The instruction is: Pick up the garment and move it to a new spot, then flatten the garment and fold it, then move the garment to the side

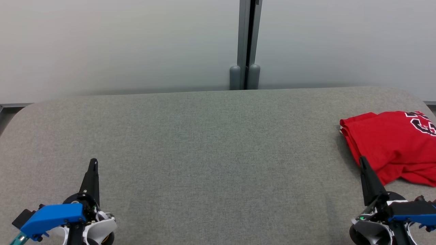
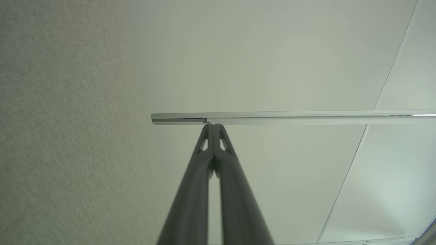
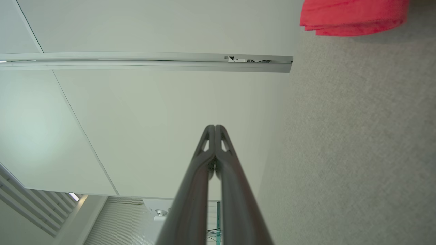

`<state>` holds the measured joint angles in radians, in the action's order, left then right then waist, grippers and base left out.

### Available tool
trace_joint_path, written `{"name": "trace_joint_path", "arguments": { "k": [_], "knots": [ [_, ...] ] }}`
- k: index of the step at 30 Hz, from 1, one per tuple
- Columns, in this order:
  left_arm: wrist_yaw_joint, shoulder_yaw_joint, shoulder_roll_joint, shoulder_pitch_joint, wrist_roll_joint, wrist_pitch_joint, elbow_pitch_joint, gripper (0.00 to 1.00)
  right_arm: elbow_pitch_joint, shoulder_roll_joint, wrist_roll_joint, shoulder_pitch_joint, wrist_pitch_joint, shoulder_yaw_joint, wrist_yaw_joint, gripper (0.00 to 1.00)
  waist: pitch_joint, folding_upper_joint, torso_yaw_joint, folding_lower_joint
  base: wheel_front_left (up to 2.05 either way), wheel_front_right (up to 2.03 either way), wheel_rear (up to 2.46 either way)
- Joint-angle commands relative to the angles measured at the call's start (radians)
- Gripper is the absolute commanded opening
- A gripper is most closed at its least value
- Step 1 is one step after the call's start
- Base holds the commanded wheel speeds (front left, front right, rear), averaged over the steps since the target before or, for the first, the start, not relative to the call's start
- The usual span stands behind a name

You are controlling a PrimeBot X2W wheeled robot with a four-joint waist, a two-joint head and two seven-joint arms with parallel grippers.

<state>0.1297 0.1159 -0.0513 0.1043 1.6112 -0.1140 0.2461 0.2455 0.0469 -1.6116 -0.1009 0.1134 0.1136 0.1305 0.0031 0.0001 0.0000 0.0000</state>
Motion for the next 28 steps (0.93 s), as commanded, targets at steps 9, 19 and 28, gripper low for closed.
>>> {"name": "trace_joint_path", "arguments": {
  "k": [9,19,28],
  "knots": [
    [0.005,0.002,0.003,0.008,0.003,-0.003,-0.005,0.0,-0.003,0.006,-0.003,-0.014,0.004,0.002,0.0,0.0,0.0,-0.0001,0.0,0.0,0.0,0.0,0.0],
    [0.005,0.002,0.003,0.008,0.003,-0.003,-0.005,0.0,-0.003,0.006,-0.003,-0.014,0.004,0.002,0.0,0.0,0.0,-0.0001,0.0,0.0,0.0,0.0,0.0],
    [0.005,0.002,0.003,0.008,0.003,-0.003,-0.005,0.0,-0.003,0.006,-0.003,-0.014,0.004,0.002,0.0,0.0,0.0,-0.0001,0.0,0.0,0.0,0.0,0.0]
  ]
}}
